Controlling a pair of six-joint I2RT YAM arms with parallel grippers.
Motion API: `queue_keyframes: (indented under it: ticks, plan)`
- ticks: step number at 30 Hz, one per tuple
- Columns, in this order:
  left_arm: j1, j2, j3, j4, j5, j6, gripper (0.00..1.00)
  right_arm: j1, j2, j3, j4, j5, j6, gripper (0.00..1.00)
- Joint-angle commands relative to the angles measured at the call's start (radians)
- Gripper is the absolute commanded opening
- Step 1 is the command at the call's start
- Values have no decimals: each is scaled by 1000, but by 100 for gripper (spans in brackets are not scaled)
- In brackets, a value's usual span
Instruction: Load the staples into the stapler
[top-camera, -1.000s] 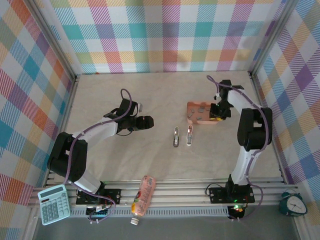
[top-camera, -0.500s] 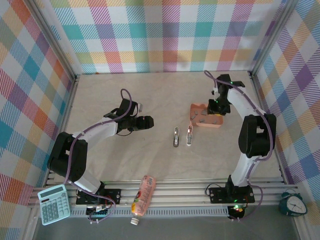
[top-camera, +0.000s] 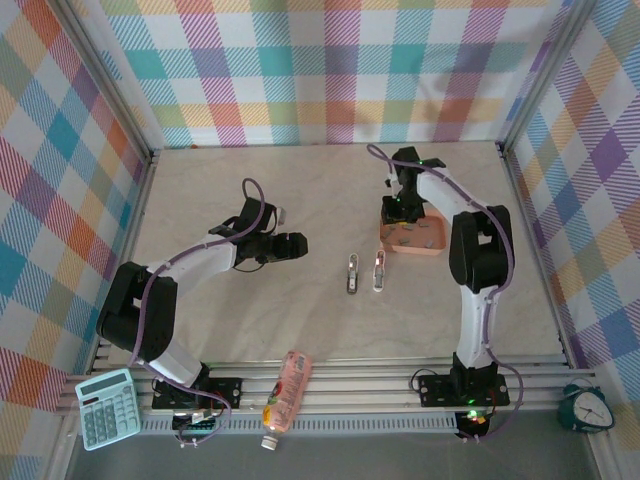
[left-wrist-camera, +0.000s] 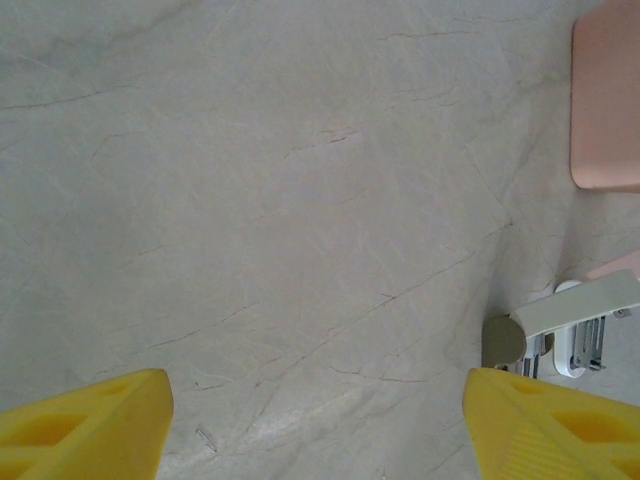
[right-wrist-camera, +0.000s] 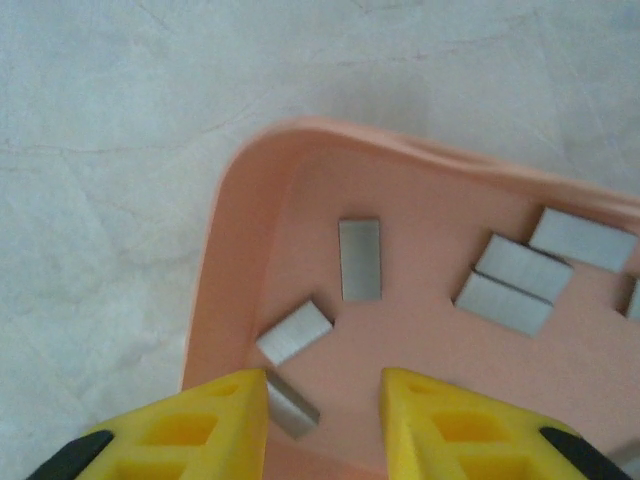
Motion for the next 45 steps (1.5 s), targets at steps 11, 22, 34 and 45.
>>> queue_keyframes:
  ticks: [11, 22, 34, 45]
  plan:
    - [6, 11, 28, -11, -4, 22, 76, 5, 57, -11, 134, 25, 11, 33]
    - [6, 13, 28, -11, 1, 20, 76, 5, 70, -48, 149, 41, 15, 32]
    - [6, 17, 28, -11, 5, 19, 76, 5, 93, -43, 135, 32, 20, 30]
    - [7, 15, 29, -11, 4, 21, 76, 5, 95, -35, 131, 12, 30, 20]
